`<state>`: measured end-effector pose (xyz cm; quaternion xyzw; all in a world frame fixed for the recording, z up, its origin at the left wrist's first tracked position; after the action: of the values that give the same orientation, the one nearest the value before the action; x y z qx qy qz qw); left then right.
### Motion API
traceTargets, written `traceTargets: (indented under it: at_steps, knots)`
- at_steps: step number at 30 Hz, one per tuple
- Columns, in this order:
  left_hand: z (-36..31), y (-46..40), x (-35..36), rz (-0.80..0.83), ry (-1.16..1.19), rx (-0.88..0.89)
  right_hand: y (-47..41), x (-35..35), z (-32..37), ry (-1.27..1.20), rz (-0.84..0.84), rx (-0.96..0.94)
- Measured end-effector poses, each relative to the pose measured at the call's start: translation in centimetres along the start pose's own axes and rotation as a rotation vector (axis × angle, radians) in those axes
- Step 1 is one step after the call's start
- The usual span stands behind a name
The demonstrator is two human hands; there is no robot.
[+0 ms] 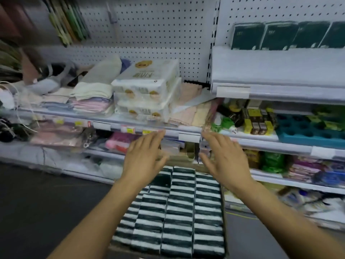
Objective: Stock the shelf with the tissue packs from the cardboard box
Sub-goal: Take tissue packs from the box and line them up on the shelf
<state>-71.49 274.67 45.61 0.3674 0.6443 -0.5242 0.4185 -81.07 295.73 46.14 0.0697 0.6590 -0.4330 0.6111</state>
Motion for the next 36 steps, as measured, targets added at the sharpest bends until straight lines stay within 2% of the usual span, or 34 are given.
traceTargets:
  at_steps: [4,11,15,22,28,33,36]
  knots:
    - [3.3,4.7,3.4,0.153,0.067,-0.139,2.8,5.2,1.8,-0.046,0.16,-0.01]
    - [8.1,10.0,12.2,0.4,0.26,-0.418,4.5,15.9,3.0,-0.127,0.532,-0.048]
    - [10.1,11.0,17.4,0.53,0.353,-0.442,3.3,21.5,3.7,-0.109,0.638,-0.082]
    - [11.8,11.3,24.7,0.732,0.407,-0.45,0.8,30.2,4.6,-0.046,0.703,-0.142]
    - [13.0,11.4,27.5,0.774,0.48,-0.512,0.4,34.3,4.7,0.02,0.704,-0.183]
    - [13.5,10.7,28.8,0.934,0.485,-0.432,0.2,35.6,5.1,0.141,0.693,-0.244]
    - [13.0,10.0,29.0,0.944,0.353,-0.331,-0.3,36.0,5.2,0.169,0.689,-0.22]
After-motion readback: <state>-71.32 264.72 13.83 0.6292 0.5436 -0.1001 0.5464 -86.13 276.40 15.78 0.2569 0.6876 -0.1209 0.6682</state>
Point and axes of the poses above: each hand's wrist, its own y-axis away from the middle knuckle, its own x-axis out of the palm, z = x × y, the point moved 3 cm from there along -y, towards the middle knuckle, and after that the axes turned 2 degrees about -z, right-handed, at the moved point
